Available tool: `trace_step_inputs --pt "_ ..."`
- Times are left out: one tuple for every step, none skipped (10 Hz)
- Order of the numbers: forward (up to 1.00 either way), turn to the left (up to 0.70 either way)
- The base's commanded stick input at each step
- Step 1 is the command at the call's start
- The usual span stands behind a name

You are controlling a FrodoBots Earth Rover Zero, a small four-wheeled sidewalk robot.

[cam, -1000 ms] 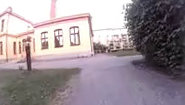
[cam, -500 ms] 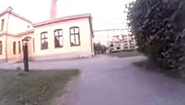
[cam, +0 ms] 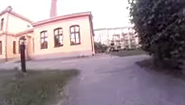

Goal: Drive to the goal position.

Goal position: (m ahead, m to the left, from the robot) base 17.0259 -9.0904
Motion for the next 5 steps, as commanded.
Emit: trace_step_inputs --pt "0.5 -0.01" --pt "0.5 -0.01" --pt "0.5 -0.01" --pt "0.5 -0.01" --pt "0.5 -0.2"
